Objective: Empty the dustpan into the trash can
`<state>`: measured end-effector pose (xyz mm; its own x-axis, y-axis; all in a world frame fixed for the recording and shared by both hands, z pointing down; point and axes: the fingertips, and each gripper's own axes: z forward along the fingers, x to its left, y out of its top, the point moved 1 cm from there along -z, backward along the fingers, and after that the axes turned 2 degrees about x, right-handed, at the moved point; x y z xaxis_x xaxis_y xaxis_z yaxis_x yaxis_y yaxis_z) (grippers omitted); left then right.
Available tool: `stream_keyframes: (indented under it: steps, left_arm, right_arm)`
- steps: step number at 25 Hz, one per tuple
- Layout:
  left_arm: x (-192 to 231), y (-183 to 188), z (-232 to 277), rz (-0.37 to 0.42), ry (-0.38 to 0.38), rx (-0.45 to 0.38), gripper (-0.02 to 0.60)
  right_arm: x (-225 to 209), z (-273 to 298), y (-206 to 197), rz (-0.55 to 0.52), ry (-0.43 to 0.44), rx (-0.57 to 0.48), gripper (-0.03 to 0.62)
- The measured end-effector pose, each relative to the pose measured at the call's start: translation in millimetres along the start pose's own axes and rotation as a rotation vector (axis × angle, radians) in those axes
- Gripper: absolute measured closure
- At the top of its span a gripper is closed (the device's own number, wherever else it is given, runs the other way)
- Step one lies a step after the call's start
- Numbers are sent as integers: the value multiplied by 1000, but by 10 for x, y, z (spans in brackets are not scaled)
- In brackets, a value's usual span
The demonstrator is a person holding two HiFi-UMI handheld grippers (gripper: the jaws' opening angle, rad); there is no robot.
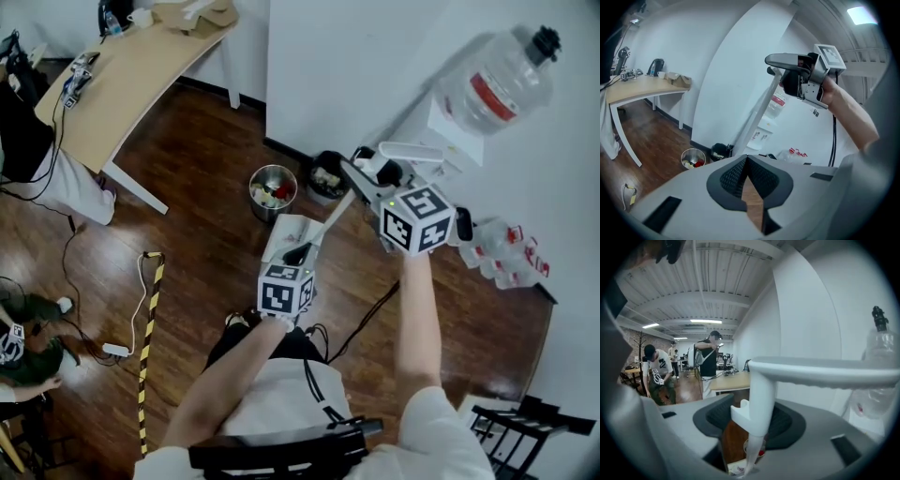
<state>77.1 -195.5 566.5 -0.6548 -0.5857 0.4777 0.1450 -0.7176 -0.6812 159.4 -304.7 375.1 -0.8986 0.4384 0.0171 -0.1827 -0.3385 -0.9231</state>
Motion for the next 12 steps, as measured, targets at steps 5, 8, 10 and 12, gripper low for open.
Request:
stream_keyframes:
  steps: [5, 8, 10, 12]
  left_arm:
    - [146, 598, 71, -33, -4, -59, 592]
    - [72, 1101, 172, -2, -43, -99, 592]
    - [40, 1432, 273, 24, -68, -118, 592]
    - [89, 1673, 335, 48, -73, -121, 592]
  right_arm:
    - [-27, 252, 307, -27, -33, -38, 370]
    - [-225, 448, 523, -24, -34, -56, 370]
    - [-447, 556, 681, -22, -44, -62, 372]
    - [-583, 696, 793, -22, -46, -60, 372]
